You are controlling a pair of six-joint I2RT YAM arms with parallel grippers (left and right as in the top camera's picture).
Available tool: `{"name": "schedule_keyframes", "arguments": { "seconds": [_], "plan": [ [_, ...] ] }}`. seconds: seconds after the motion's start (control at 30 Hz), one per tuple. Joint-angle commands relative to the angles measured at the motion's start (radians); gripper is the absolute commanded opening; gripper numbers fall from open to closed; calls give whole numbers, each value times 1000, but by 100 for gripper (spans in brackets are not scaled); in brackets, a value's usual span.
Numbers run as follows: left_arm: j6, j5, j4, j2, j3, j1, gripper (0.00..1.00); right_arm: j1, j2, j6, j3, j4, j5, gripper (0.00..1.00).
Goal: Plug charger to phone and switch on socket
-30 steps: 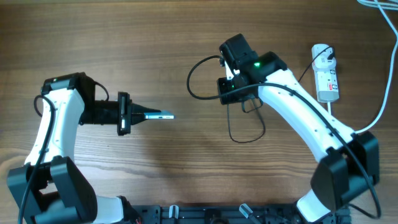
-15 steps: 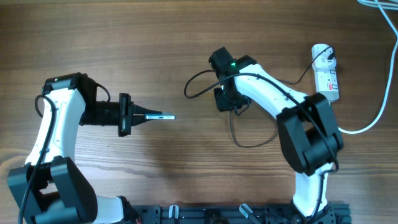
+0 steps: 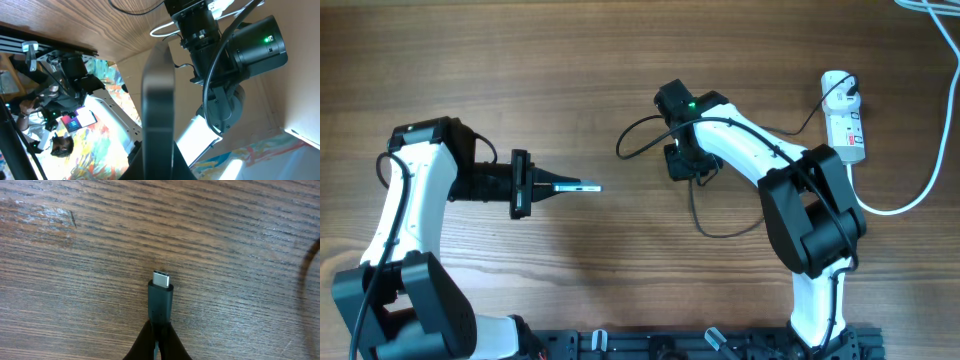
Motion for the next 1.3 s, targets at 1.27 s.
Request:
{"name": "schedule_keyframes", "arguments": {
  "seconds": [1.27],
  "plan": [
    [248, 42, 83, -16, 4, -5, 4, -43, -165, -143, 21, -2, -218, 4]
  ]
}}
